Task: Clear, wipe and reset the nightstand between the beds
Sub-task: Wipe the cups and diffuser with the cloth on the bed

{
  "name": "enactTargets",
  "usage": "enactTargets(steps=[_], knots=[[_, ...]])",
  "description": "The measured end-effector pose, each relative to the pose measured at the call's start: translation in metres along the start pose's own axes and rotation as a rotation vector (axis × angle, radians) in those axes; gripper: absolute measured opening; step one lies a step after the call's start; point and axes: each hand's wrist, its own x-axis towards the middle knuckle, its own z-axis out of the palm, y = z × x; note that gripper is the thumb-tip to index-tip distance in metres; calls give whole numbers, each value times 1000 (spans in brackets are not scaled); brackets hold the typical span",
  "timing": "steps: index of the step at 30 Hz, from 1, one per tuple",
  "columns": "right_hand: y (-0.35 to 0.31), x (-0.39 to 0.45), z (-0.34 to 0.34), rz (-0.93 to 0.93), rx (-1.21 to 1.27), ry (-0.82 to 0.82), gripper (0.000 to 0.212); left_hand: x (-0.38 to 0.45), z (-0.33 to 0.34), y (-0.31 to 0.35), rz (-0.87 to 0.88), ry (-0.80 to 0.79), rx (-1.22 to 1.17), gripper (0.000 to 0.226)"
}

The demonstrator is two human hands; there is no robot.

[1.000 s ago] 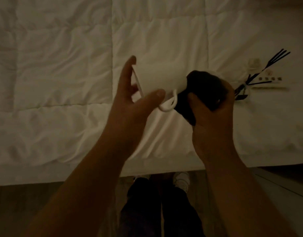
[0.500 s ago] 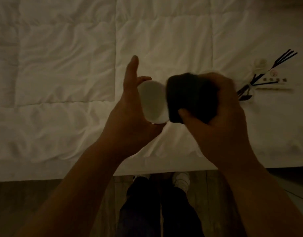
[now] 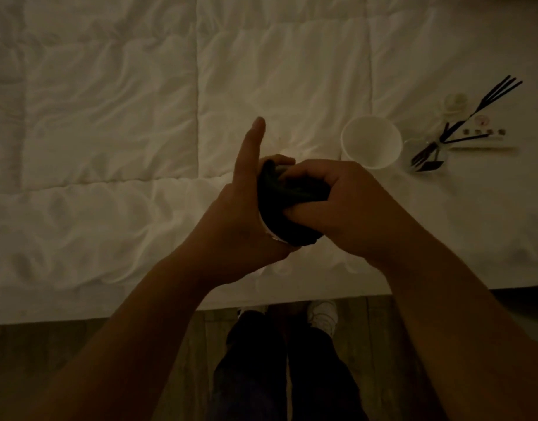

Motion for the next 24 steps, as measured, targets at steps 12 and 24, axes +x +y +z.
enactTargets(steps=[12,24], knots=[[50,-43,-24,7,996,357,46,52,7,-29,-39,381,302,110],[71,-67,-54,55,994,600,56,105,61,17,37,74,706,97]])
